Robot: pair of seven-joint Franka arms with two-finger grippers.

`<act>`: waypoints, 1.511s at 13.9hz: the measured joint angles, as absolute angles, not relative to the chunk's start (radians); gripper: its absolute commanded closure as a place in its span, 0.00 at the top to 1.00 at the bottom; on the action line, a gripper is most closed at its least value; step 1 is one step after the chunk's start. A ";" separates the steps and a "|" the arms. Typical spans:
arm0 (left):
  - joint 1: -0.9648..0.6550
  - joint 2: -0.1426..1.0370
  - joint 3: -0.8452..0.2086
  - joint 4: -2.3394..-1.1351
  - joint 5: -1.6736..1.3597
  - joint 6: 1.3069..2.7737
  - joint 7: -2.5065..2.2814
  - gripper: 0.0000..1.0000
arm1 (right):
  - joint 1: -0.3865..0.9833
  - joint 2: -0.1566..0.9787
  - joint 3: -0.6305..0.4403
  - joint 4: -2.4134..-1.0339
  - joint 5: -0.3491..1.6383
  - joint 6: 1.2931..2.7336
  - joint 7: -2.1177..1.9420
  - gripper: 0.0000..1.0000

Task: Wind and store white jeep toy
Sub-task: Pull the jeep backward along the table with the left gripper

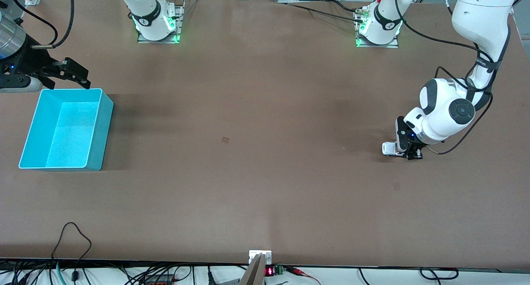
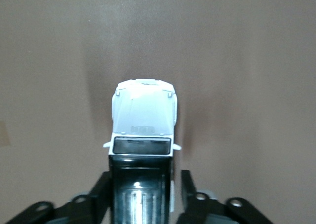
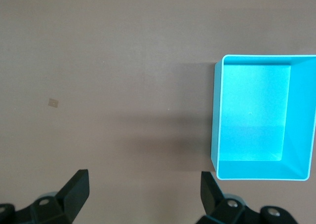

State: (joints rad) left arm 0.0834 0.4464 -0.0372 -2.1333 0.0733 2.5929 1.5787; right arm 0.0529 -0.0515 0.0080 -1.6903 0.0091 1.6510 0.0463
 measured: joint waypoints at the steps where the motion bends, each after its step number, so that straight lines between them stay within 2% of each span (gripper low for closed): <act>1: 0.083 0.446 -0.037 -2.132 0.073 2.591 1.577 0.24 | 0.053 -0.052 0.008 -1.690 0.009 1.651 0.046 1.00; 3: 0.084 0.446 -0.037 -2.131 0.073 2.586 1.567 0.19 | 0.053 -0.052 0.008 -1.690 0.009 1.651 0.046 1.00; 12: 0.094 0.448 -0.029 -2.125 0.073 2.573 1.562 0.18 | 0.053 -0.052 0.008 -1.690 0.009 1.651 0.024 1.00; 21: 0.343 0.507 -0.025 -2.026 0.073 2.548 1.925 0.18 | 0.053 -0.051 0.008 -1.690 0.009 1.651 0.024 1.00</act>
State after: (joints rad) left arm 0.3433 0.5074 -0.0253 -2.0259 0.0733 2.5478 1.9254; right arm 0.0526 -0.0515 0.0080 -1.6903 0.0091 1.6505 0.0237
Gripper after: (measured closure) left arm 0.493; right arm 0.000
